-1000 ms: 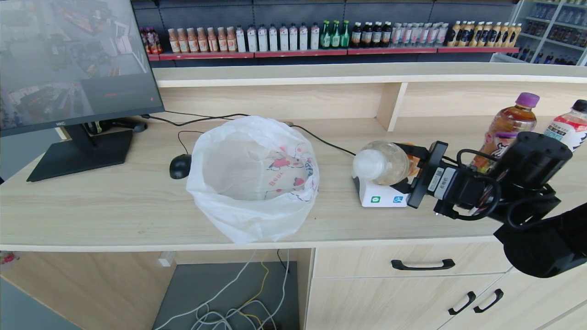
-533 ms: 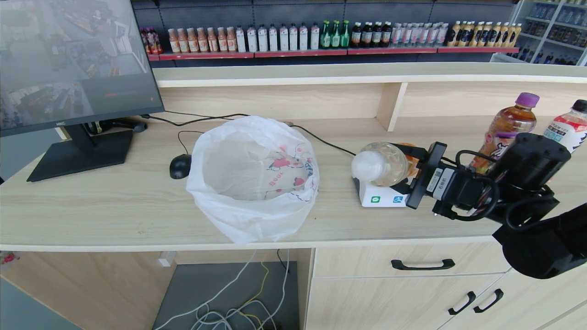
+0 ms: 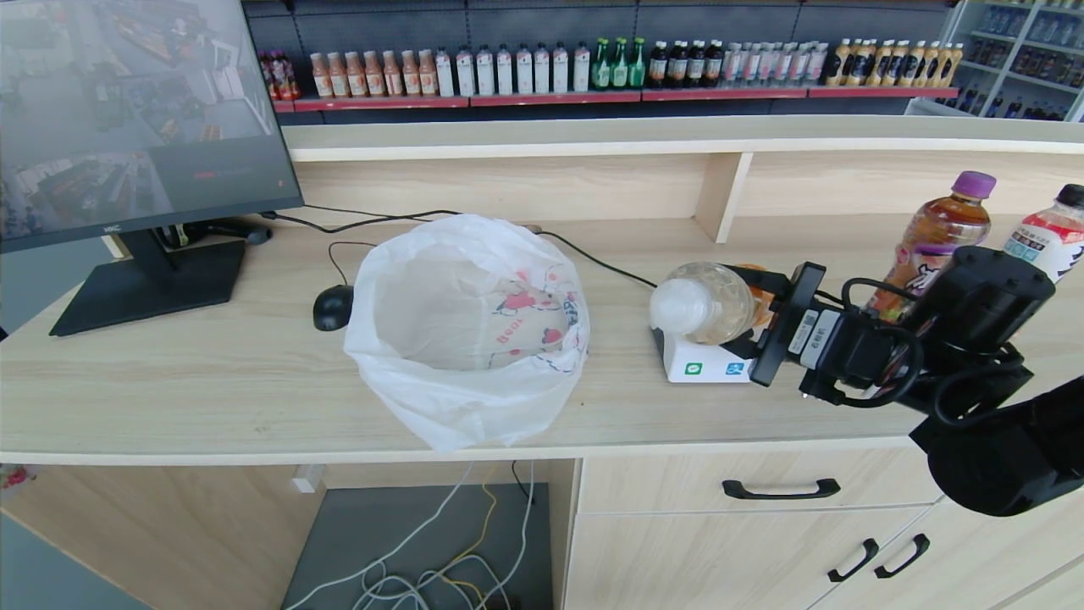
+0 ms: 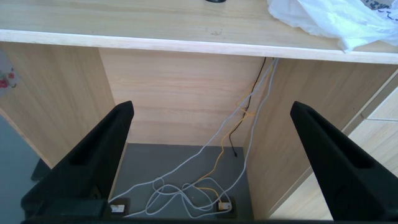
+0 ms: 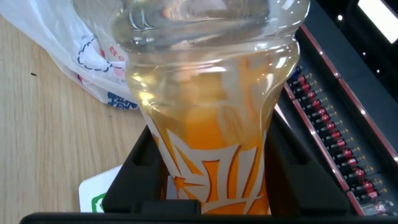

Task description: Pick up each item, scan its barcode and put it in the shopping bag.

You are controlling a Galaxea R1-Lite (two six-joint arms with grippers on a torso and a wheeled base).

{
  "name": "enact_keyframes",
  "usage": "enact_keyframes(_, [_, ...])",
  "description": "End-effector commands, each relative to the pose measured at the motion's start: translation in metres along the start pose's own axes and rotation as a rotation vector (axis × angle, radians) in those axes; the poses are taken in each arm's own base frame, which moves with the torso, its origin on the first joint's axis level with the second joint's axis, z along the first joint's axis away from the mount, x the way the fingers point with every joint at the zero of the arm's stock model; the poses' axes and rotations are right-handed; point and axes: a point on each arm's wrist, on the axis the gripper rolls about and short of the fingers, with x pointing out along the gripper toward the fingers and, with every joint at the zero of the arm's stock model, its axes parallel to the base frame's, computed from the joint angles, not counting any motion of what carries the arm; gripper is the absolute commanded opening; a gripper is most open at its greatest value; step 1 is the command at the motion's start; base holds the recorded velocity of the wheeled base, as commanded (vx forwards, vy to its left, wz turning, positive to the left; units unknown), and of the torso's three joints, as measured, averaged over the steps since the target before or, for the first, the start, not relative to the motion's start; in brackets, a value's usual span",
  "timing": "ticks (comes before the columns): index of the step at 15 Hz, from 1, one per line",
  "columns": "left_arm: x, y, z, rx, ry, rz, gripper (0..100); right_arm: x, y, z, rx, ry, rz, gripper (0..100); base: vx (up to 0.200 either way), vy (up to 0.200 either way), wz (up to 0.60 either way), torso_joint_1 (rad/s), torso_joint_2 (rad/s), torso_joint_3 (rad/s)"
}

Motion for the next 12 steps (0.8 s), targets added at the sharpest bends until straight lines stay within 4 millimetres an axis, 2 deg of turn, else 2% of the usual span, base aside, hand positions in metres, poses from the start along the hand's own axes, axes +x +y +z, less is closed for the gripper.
enact_keyframes(1, [0.000, 0.000, 0.000, 0.000, 0.001, 0.001, 100, 0.001, 0.000, 0.000, 0.003, 0.000, -0.003, 0, 0.000, 0.000, 0.00, 0.000, 0.00, 0.000])
enact_keyframes(7, [0.000, 0.000, 0.000, 0.000, 0.001, 0.001, 100, 0.011, -0.004, 0.017, 0.042, -0.022, -0.119, 0, 0.000, 0.000, 0.00, 0.000, 0.00, 0.000])
enact_keyframes(9, [0.000, 0.000, 0.000, 0.000, -0.001, 0.001, 100, 0.016, -0.010, 0.025, 0.076, -0.026, -0.185, 0, 0.000, 0.000, 0.00, 0.000, 0.00, 0.000])
enact_keyframes(12, [0.000, 0.000, 0.000, 0.000, -0.001, 0.001, 100, 0.026, -0.007, 0.039, 0.176, -0.049, -0.233, 0, 0.000, 0.000, 0.00, 0.000, 0.00, 0.000])
